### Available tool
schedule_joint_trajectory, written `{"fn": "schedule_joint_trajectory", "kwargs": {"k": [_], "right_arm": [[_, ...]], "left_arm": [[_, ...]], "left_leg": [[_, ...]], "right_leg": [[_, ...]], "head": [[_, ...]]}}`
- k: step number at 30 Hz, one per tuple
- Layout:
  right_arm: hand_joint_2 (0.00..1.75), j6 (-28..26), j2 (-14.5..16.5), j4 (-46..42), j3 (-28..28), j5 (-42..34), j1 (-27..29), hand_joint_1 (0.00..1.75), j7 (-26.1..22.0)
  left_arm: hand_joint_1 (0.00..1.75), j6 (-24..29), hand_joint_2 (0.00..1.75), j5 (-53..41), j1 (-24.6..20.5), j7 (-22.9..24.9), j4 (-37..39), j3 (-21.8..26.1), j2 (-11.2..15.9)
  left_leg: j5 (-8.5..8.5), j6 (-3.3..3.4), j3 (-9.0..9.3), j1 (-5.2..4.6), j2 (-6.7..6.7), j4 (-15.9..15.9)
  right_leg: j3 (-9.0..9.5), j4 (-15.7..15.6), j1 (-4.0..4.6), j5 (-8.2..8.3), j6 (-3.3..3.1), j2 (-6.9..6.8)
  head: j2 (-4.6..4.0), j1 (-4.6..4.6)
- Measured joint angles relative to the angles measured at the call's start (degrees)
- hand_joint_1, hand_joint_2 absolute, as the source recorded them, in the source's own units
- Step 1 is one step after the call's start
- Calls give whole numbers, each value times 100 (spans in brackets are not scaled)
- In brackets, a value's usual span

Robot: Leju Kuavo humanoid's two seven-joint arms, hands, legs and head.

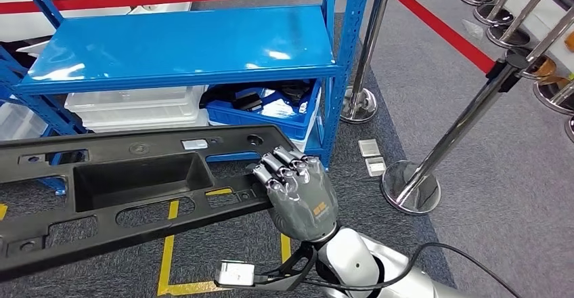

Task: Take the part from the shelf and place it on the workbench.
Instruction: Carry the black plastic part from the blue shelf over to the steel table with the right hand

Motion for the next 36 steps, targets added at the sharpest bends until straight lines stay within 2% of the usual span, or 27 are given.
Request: {"fn": "schedule_joint_trajectory", "kwargs": {"k": [1, 3, 4, 5, 6, 7, 9, 10, 11, 13, 14, 15, 16, 18, 19, 20, 21, 22, 24, 25, 26, 28, 30, 32, 34, 35, 36], "right_arm": [[175, 2, 1, 1, -1, -4, -1, 175, 1], [175, 3, 2, 2, -1, -14, 1, 175, 2], [175, 7, 2, 2, -1, -18, 3, 175, 3], [175, 13, 2, 3, -1, -25, 4, 175, 4], [175, 21, 2, 4, -1, -36, 4, 175, 4], [175, 29, 2, 4, -1, -50, 5, 175, 5], [175, 44, 2, 5, -1, -75, 3, 175, 5], [175, 51, 2, 5, -3, -82, -1, 175, 5], [175, 59, 3, 5, -4, -86, -5, 175, 5], [175, 75, 4, 5, -8, -94, -13, 175, 5], [175, 83, 4, 7, -11, -99, -14, 175, 5], [175, 87, 4, 9, -16, -106, -16, 175, 5], [175, 90, 4, 11, -24, -115, -18, 175, 5], [175, 93, 4, 20, -37, -137, -20, 175, 5], [175, 95, 4, 28, -39, -146, -19, 175, 5], [175, 97, 4, 39, -40, -154, -18, 175, 5], [175, 99, 4, 50, -40, -161, -18, 175, 5], [175, 102, 4, 61, -40, -166, -18, 175, 5], [175, 105, 6, 80, -41, -169, -27, 175, 5], [175, 107, 10, 86, -43, -169, -35, 175, 5], [175, 109, 16, 92, -45, -170, -41, 175, 5], [175, 118, 27, 103, -48, -170, -46, 175, 5], [175, 127, 33, 114, -49, -169, -46, 175, 5], [175, 135, 39, 120, -49, -167, -47, 175, 5], [175, 142, 44, 130, -49, -166, -43, 175, 9], [175, 145, 46, 138, -49, -166, -39, 175, 10], [175, 149, 48, 144, -49, -166, -35, 175, 11]], "left_arm": [[0, 1, 175, 0, 0, 0, 0, 0, 0], [0, 2, 175, 0, 2, 0, 0, 0, 0], [0, 2, 175, 0, 3, 0, 0, 0, 0], [0, 3, 175, 0, 5, 0, 0, 0, 0], [0, 4, 175, 0, 4, -1, 0, 0, 0], [0, 6, 175, 0, 2, -1, -1, 1, 0], [0, 9, 175, 0, -9, -8, -2, 1, 0], [0, 10, 175, 0, -15, -14, -2, 1, 0], [0, 11, 175, 0, -17, -21, -2, 0, 0], [0, 19, 175, 0, -9, -29, -2, 0, 0], [0, 23, 175, 0, -6, -33, -2, 0, -1], [0, 29, 175, 0, -9, -41, -2, 0, -2], [0, 35, 175, 1, -15, -53, -2, 0, -3], [0, 50, 175, 7, -23, -78, -2, 0, -4], [0, 56, 175, 15, -21, -84, -2, 0, -4], [0, 61, 175, 26, -18, -87, -2, 0, -4], [0, 63, 175, 36, -14, -89, -2, 0, -4], [0, 63, 175, 44, -11, -91, -2, 0, -4], [0, 63, 175, 47, -11, -99, -2, 0, -4], [0, 63, 175, 46, -14, -104, -2, 0, -4], [0, 63, 175, 45, -17, -108, -2, 0, -4], [0, 65, 175, 41, -19, -113, -2, 1, -4], [0, 70, 175, 30, -18, -115, -2, 2, -4], [0, 75, 175, 14, -18, -117, -2, 2, -4], [0, 76, 175, 4, -10, -118, -2, 2, -4], [0, 76, 175, 4, -2, -118, -2, 2, -4], [0, 76, 175, 4, 5, -118, -3, 2, -4]], "left_leg": [[-191, -36, -87, 11, -5, 230], [-656, -95, -342, 31, -6, 941], [-801, -109, -428, 38, -5, 1246], [-854, -114, -432, 42, -5, 1395], [-804, -108, -318, 44, -5, 1321], [-667, -91, -81, 44, -6, 1003], [-420, -40, 449, 35, -15, 143], [-351, -11, 605, 23, -21, -152], [-332, 17, 656, 8, -26, -284], [-283, 80, 626, -8, -29, -306], [-244, 120, 610, 2, -18, -326], [-197, 167, 586, 16, -8, -356], [-148, 209, 549, 32, 2, -385], [-71, 257, 450, 33, 12, -393], [-44, 260, 400, 27, 14, -383], [-21, 260, 355, 22, 15, -370], [-3, 256, 319, 19, 14, -356], [10, 248, 292, 18, 10, -339], [23, 220, 255, 8, 0, -297], [31, 197, 233, -1, -6, -275], [43, 170, 213, -9, -10, -259], [75, 110, 187, -14, -16, -251], [12, 49, 160, -4, -30, -169], [-296, -21, -18, 14, -40, 284], [-675, -80, -330, 34, -39, 1041], [-763, -95, -431, 42, -39, 1307], [-737, -98, -429, 46, -38, 1361]], "right_leg": [[-36, -13, -11, 41, -39, -11], [-141, -4, -9, 112, -77, -20], [-199, 4, -7, 147, -77, -21], [-256, 15, -6, 181, -71, -22], [-306, 27, -7, 211, -61, -21], [-345, 40, -7, 237, -48, -18], [-392, 66, 1, 276, -11, -15], [-407, 77, 8, 295, 15, -16], [-416, 81, 11, 315, 44, -20], [-428, 69, 10, 367, 119, -25], [-446, 86, 3, 362, 153, -20], [-497, 173, -1, 282, 182, -13], [-590, 367, -3, 127, 204, -5], [-868, 1060, -14, -328, 230, 6], [-981, 1407, -16, -499, 241, 7], [-1018, 1611, -17, -576, 246, 7], [-942, 1600, -18, -547, 243, 7], [-747, 1349, -18, -420, 233, 7], [-228, 529, -11, -142, 195, 22], [-56, 213, -3, -68, 172, 32], [23, 39, 6, -47, 150, 41], [11, -18, 15, -36, 99, 42], [4, -49, -9, 11, 29, 11], [-15, -75, -30, 50, -32, -31], [-50, -69, -23, 64, -56, -65], [-62, -65, -20, 67, -61, -84], [-69, -60, -18, 69, -62, -102]], "head": [[0, -23], [0, -72], [0, -81], [0, -85], [0, -86], [0, -89], [0, -93], [0, -94], [0, -94], [0, -92], [0, -95], [0, -83], [0, -63], [0, -12], [0, 2], [0, 8], [0, 12], [0, 16], [0, 31], [0, 35], [0, 33], [0, 20], [0, 2], [0, -48], [0, -94], [0, -99], [0, -102]]}}
